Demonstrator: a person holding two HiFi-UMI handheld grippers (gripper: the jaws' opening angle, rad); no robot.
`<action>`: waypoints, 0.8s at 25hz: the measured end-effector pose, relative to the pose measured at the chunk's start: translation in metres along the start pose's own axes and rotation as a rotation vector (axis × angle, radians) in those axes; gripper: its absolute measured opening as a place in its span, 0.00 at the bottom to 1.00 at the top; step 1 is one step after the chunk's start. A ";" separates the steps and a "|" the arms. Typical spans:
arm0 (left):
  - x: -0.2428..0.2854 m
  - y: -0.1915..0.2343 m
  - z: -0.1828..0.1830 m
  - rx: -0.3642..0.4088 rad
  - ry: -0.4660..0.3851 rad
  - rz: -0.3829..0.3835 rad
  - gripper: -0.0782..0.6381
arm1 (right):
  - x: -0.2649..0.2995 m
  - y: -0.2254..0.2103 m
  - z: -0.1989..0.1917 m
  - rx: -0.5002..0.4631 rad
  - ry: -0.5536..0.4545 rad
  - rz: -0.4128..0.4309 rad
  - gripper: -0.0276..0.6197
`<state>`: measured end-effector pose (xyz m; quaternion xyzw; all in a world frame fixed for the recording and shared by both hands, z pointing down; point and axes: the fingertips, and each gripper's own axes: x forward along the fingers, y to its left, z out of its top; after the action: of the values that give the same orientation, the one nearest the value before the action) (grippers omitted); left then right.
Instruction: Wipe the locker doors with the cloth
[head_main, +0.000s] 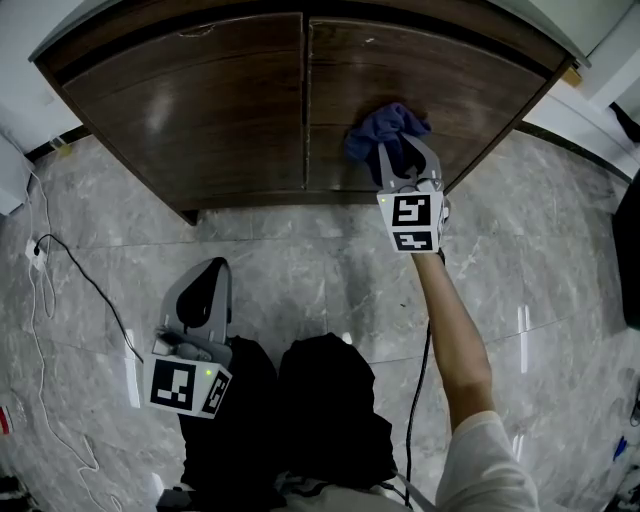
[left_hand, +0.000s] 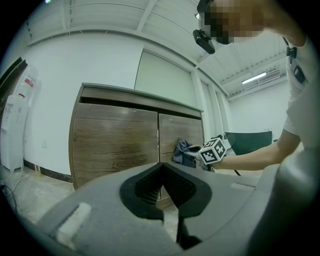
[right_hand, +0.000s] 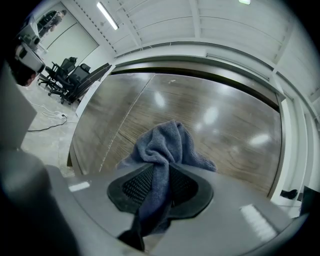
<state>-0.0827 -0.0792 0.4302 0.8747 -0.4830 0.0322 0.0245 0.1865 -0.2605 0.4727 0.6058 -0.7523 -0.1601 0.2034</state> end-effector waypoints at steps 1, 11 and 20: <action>0.001 -0.003 0.000 0.001 0.001 -0.003 0.11 | -0.002 -0.005 -0.004 0.001 0.006 -0.006 0.19; 0.009 -0.016 -0.002 0.012 0.019 -0.014 0.11 | -0.014 -0.043 -0.032 -0.040 0.043 -0.037 0.19; 0.014 -0.023 -0.002 0.016 0.026 -0.023 0.11 | -0.029 -0.093 -0.066 -0.026 0.088 -0.104 0.19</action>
<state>-0.0561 -0.0784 0.4333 0.8798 -0.4724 0.0471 0.0244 0.3036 -0.2513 0.4816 0.6479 -0.7080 -0.1533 0.2355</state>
